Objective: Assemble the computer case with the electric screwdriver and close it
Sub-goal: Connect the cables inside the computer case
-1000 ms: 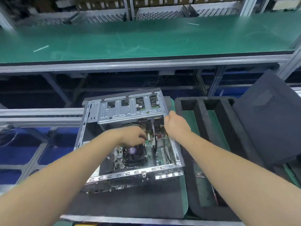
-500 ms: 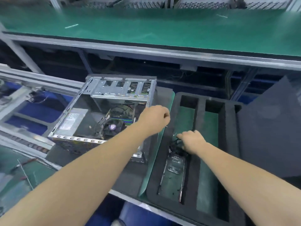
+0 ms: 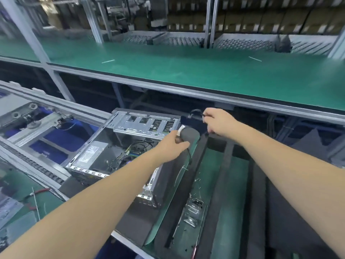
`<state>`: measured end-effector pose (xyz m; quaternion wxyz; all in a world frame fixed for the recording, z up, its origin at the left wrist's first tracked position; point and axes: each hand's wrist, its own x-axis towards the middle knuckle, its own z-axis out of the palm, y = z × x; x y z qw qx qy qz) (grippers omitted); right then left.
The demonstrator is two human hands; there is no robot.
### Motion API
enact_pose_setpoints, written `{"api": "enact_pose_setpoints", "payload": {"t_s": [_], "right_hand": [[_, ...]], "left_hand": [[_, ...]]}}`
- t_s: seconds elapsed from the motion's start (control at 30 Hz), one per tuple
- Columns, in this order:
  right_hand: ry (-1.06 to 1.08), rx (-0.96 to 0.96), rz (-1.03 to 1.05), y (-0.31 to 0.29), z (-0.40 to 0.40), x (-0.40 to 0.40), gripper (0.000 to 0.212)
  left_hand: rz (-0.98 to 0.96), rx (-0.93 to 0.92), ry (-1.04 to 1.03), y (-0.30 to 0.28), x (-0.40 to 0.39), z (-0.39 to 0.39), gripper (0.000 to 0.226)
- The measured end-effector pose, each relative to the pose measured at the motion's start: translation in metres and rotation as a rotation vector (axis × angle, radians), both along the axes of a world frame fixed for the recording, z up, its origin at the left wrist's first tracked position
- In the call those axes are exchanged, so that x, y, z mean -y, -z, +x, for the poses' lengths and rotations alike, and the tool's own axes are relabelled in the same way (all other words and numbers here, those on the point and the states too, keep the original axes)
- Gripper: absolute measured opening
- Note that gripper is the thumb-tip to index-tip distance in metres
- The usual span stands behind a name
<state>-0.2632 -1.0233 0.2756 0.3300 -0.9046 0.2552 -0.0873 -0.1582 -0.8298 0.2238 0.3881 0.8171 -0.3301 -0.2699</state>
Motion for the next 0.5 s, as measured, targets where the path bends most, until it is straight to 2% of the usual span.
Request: {"api": "enact_pose_setpoints", "payload": {"t_s": [0.07,0.2,0.37,0.5], "right_hand": [[0.048,0.094,0.099,-0.028,0.008,-0.003,0.022],[0.138,0.203,0.284,-0.052,0.019,-0.016,0.019],[0.209,0.267,0.623,-0.045,0.03,-0.03,0.014],[0.237,0.19,0.712,-0.029,0.04,-0.039,0.012]], "left_hand": [[-0.074,-0.051,-0.028,-0.009,0.004,0.002,0.031],[-0.365,-0.417,-0.154,-0.03,0.002,0.006,0.019],[-0.512,-0.5,-0.264,-0.05,-0.022,0.023,0.026],[-0.565,-0.464,-0.288,-0.054,-0.046,0.041,0.018]]}}
